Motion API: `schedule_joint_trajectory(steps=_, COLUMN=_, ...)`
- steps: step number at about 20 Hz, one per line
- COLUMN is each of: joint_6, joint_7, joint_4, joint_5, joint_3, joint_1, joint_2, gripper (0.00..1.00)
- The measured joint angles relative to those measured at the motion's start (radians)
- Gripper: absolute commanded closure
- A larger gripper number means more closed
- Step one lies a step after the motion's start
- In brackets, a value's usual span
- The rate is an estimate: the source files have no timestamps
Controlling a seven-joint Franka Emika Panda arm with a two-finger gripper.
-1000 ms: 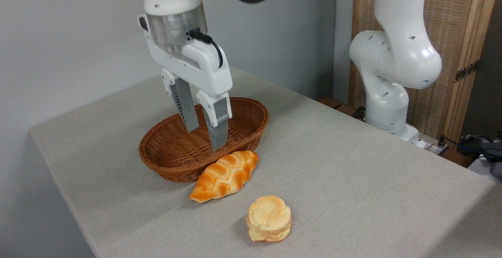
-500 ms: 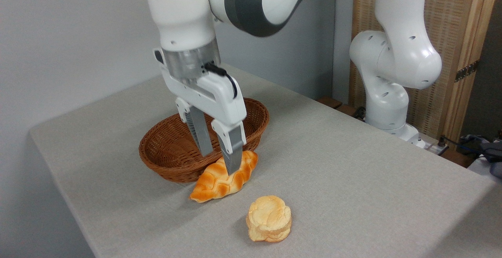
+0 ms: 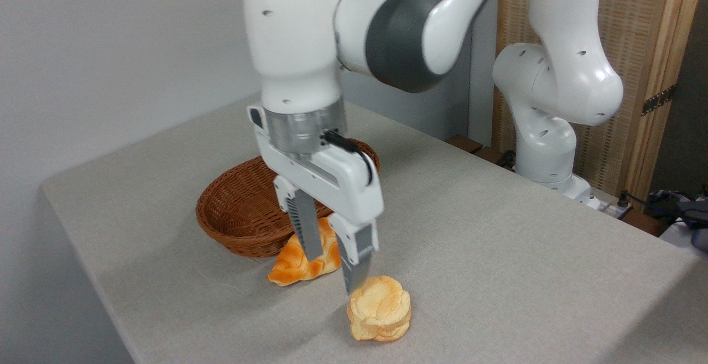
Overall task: Put bread into the basket
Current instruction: 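Move the gripper past the braided roll down over the round golden bun, then lower the gripper around the round bun and close the fingers on it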
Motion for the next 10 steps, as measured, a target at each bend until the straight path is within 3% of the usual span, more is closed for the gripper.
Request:
schedule_joint_trajectory(steps=3, joint_6=0.0, joint_7=0.02, joint_4=-0.005, joint_5=0.021, joint_3=0.022, joint_1=0.003, joint_2=0.0, gripper=0.0)
schedule_joint_trajectory(steps=6, joint_6=0.009, joint_7=0.044, joint_4=-0.034, joint_5=0.075, joint_3=0.038, joint_1=0.003, joint_2=0.002, gripper=0.0)
schedule_joint_trajectory(steps=10, joint_6=0.047, joint_7=0.077, joint_4=-0.082, joint_5=0.09, joint_3=0.061, joint_1=0.004, joint_2=0.005, gripper=0.0)
